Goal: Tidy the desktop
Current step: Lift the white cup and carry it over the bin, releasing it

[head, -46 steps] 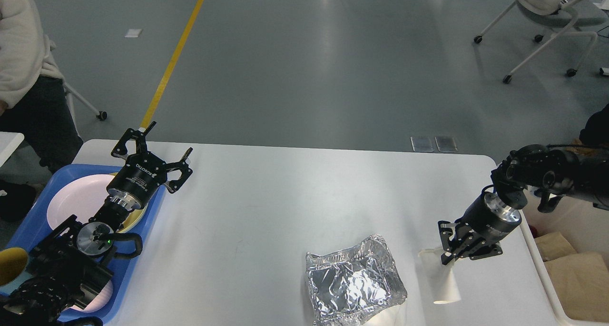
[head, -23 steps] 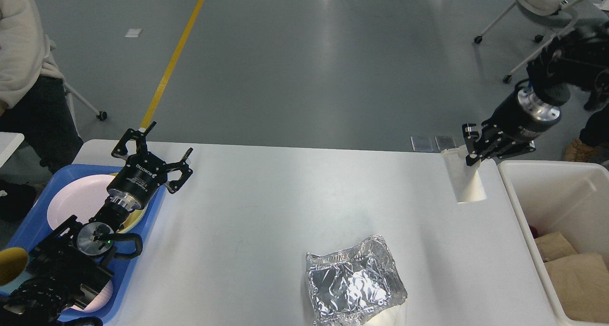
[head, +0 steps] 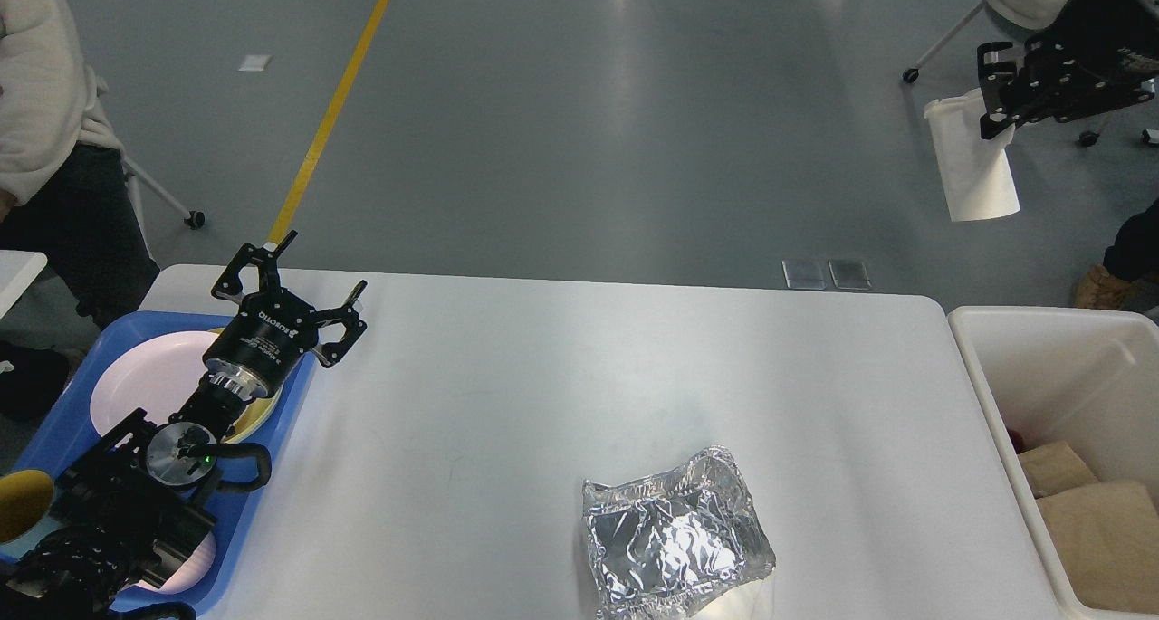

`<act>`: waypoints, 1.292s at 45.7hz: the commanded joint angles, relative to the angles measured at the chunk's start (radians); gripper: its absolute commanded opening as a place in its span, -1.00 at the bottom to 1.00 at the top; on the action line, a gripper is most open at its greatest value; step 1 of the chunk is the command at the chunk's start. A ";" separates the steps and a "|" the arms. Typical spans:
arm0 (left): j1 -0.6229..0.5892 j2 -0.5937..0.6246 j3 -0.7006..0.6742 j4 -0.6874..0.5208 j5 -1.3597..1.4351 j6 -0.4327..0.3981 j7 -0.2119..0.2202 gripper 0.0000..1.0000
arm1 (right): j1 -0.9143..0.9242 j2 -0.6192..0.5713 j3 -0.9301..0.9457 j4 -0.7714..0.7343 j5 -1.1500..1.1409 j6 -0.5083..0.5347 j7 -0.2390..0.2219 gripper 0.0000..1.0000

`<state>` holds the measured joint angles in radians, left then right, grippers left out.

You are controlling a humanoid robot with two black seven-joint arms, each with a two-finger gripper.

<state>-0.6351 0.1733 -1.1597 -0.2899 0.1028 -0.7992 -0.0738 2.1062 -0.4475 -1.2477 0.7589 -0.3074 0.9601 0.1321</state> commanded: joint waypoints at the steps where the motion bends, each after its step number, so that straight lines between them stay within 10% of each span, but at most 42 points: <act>1: 0.000 -0.001 0.000 0.000 0.000 0.000 0.000 0.94 | -0.043 -0.042 -0.041 -0.059 0.001 0.000 -0.002 -1.00; 37: 0.000 0.000 0.000 0.000 0.000 0.000 0.000 0.94 | -0.664 -0.278 -0.042 -0.394 -0.003 0.000 -0.006 -1.00; 59: 0.000 0.000 0.000 0.000 0.000 0.000 0.002 0.94 | -1.000 -0.272 0.120 -0.389 -0.001 -0.394 -0.006 -1.00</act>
<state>-0.6351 0.1730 -1.1597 -0.2899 0.1028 -0.7992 -0.0728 1.1522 -0.7228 -1.1733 0.3686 -0.3069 0.5973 0.1260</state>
